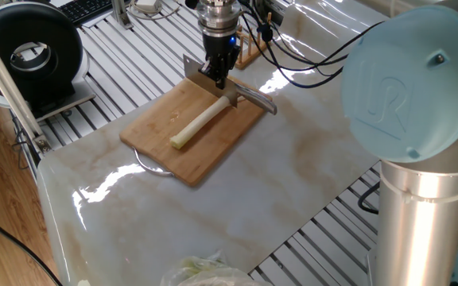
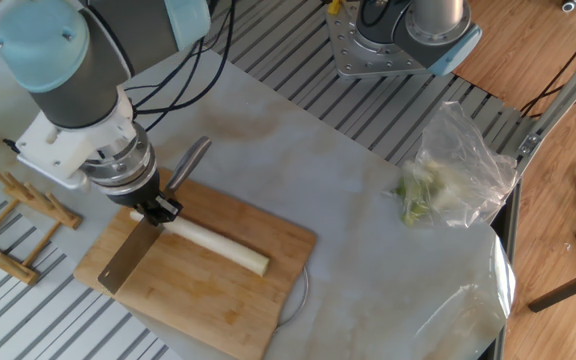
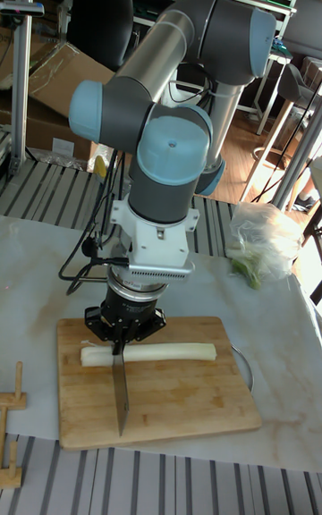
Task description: Chop the scallions
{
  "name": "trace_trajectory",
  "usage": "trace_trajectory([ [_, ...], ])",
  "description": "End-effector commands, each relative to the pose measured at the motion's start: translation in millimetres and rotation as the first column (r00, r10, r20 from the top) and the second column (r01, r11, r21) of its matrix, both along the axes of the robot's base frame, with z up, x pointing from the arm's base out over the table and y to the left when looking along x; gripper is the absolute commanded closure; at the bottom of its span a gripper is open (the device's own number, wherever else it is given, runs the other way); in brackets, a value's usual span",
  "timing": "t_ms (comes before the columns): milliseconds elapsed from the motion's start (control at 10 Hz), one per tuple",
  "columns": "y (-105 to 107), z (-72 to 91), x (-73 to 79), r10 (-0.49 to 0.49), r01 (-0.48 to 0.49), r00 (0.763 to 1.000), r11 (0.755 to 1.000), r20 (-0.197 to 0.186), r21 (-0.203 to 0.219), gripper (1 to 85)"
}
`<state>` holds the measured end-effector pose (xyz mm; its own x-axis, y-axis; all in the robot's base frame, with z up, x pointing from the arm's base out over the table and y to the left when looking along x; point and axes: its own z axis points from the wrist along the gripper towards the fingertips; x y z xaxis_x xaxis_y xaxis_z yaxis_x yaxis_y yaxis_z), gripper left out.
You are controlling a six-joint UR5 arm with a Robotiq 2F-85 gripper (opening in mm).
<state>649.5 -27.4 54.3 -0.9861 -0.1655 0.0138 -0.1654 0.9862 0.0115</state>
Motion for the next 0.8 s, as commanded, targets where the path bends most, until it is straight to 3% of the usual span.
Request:
trace_trajectory([
  [0, -1, -2.6, 2.3, 0.007, -0.008, 0.999, 1.0, 0.032, 0.018, 84.3],
  [100, 0, 11.0, 3.0, 0.015, -0.015, 0.999, 1.0, 0.031, 0.022, 84.3],
  [300, 2, 22.1, 13.7, 0.028, -0.031, 0.997, 0.999, 0.071, 0.034, 84.3],
  [500, 3, 10.2, 25.0, 0.024, -0.028, 0.993, 0.999, 0.119, 0.029, 84.3],
  [700, 4, 0.4, 27.0, 0.016, -0.018, 0.993, 1.0, 0.118, 0.022, 84.3],
])
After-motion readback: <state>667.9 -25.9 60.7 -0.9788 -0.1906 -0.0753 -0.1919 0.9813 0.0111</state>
